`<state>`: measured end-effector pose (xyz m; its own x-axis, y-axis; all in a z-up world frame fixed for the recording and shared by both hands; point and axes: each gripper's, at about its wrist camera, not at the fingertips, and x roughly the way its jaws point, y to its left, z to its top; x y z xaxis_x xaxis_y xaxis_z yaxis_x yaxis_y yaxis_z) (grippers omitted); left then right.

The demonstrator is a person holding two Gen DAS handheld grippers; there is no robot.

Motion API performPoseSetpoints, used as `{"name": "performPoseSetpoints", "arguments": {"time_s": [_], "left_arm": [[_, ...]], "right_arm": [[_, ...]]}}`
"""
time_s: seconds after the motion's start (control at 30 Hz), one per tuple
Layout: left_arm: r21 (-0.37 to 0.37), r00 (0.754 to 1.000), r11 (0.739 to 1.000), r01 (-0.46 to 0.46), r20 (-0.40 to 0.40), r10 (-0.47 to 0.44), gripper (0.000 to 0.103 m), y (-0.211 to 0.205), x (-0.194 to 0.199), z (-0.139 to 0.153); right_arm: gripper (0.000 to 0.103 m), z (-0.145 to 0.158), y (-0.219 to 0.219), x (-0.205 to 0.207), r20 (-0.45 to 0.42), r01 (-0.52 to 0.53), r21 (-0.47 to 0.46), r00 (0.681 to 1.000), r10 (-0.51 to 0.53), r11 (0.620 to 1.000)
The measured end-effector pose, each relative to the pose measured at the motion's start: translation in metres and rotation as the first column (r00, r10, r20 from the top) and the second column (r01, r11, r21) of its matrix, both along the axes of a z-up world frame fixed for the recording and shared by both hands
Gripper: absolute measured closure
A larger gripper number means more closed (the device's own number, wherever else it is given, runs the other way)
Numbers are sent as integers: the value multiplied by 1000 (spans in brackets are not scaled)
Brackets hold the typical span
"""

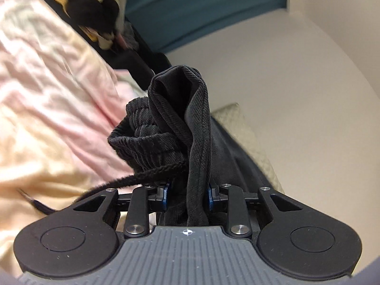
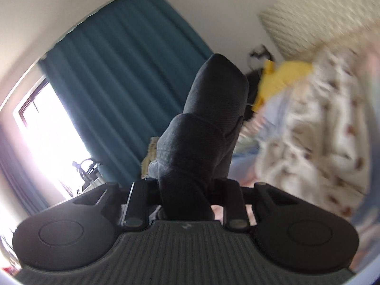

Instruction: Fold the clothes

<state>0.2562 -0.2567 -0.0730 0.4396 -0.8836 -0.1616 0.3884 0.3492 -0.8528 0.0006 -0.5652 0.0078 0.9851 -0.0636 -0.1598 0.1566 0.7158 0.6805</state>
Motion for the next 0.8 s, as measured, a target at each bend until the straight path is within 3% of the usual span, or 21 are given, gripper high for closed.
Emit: {"name": "performPoseSetpoints", "arguments": {"time_s": [0.13, 0.2, 0.23, 0.33, 0.5, 0.67, 0.8], "left_arm": [[134, 997, 990, 53, -59, -45, 71, -29, 8, -67], [132, 998, 990, 43, -50, -36, 70, -27, 8, -93], [111, 999, 993, 43, -18, -42, 69, -25, 8, -99], [126, 997, 991, 48, 49, -54, 67, -27, 3, -102], [158, 997, 987, 35, 57, -44, 66, -27, 0, -104], [220, 997, 975, 31, 60, -45, 63, -32, -1, -92], [291, 997, 956, 33, 56, -51, 51, -22, -3, -71]], "right_arm": [[76, -85, -37, -8, -169, 9, 102, 986, 9, 995], [75, -134, -47, -8, -258, 33, 172, 966, 13, 985], [72, -158, -52, -10, -270, 50, 213, 963, 10, 976], [70, -204, -69, -19, -190, 43, 331, 982, 22, 943], [70, -209, -80, -16, -186, -2, 314, 980, 64, 950], [69, -220, -83, -20, -156, 6, 301, 987, 43, 954], [66, -222, -86, -22, -153, 3, 307, 987, 46, 952]]}}
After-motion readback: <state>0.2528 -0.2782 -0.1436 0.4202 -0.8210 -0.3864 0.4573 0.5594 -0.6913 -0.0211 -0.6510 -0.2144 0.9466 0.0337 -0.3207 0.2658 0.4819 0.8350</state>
